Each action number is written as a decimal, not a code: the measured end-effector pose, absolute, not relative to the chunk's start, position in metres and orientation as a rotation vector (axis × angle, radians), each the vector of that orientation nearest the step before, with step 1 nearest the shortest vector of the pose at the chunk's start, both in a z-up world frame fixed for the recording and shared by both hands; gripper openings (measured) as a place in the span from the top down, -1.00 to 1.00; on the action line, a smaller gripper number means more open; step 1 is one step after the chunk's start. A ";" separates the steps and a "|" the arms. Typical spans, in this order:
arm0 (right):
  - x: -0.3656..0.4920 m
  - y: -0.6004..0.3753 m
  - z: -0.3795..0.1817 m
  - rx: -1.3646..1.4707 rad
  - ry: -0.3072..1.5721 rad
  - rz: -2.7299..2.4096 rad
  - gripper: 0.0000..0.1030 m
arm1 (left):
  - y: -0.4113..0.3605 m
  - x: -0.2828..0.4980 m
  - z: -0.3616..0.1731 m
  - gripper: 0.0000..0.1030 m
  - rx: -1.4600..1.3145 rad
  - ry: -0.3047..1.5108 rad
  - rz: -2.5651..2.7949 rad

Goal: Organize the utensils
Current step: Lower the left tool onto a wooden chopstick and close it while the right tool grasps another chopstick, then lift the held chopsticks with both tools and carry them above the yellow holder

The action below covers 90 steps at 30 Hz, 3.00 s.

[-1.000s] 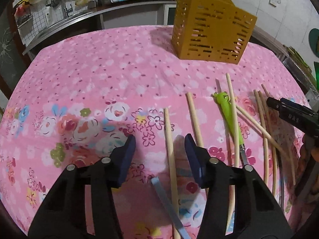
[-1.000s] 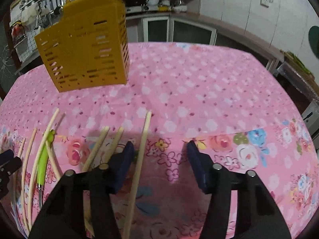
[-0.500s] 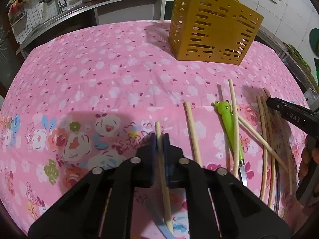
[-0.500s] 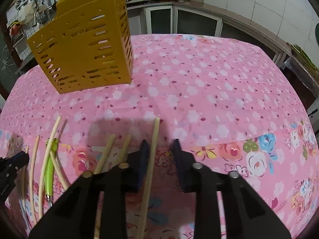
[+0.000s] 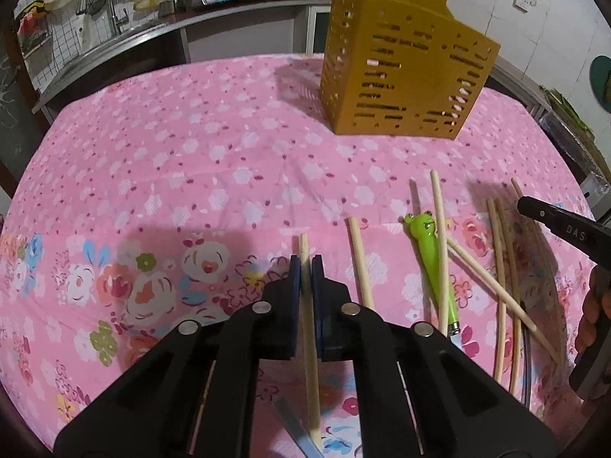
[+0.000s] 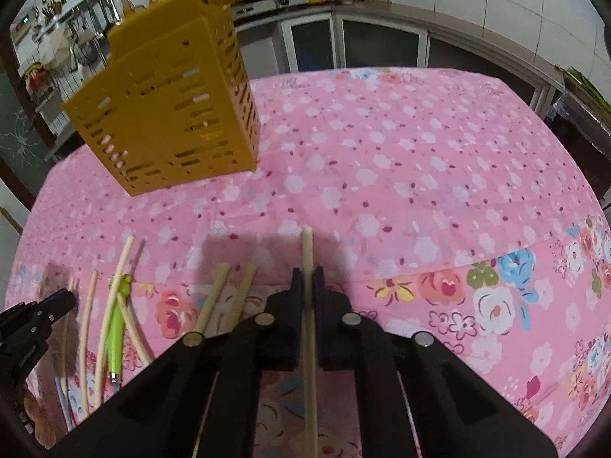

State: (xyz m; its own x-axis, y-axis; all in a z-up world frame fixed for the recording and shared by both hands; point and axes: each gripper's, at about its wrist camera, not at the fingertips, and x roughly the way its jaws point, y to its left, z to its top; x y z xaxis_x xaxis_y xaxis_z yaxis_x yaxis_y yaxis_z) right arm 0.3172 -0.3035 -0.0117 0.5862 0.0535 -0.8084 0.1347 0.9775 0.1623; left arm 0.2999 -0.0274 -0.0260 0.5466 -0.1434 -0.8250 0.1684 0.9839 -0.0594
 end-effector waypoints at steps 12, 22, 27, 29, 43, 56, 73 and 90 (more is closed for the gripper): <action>0.293 -0.304 0.026 0.294 0.783 0.022 0.89 | -0.020 0.284 0.028 0.92 -0.010 0.780 -0.196; 0.274 -0.297 0.080 0.311 0.559 0.078 0.89 | -0.021 0.271 0.081 0.92 -0.004 0.591 -0.185; 0.275 -0.295 0.096 0.312 0.484 0.106 0.89 | -0.022 0.268 0.101 0.92 0.002 0.502 -0.185; 0.276 -0.294 0.101 0.322 0.459 0.118 0.89 | -0.023 0.268 0.109 0.92 0.002 0.474 -0.186; 0.307 -0.295 0.158 0.355 0.214 0.194 0.89 | -0.034 0.289 0.188 0.92 -0.039 0.265 -0.229; 0.371 -0.300 0.181 0.387 0.111 0.207 0.89 | -0.062 0.355 0.233 0.92 -0.045 0.216 -0.256; 0.431 -0.314 0.169 0.472 -0.041 0.162 0.89 | -0.079 0.416 0.173 0.92 0.004 0.284 -0.248; 0.446 -0.304 0.156 0.379 -0.090 0.074 0.89 | -0.079 0.432 0.134 0.92 0.031 0.312 -0.237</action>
State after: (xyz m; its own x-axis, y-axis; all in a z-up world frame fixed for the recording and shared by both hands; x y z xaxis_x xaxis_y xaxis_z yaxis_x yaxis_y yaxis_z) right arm 0.4458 -0.3038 0.1565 0.9933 0.0549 0.1015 -0.0886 0.9264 0.3660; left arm 0.4315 -0.0786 0.1339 0.9240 -0.2263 -0.3081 0.2360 0.9717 -0.0061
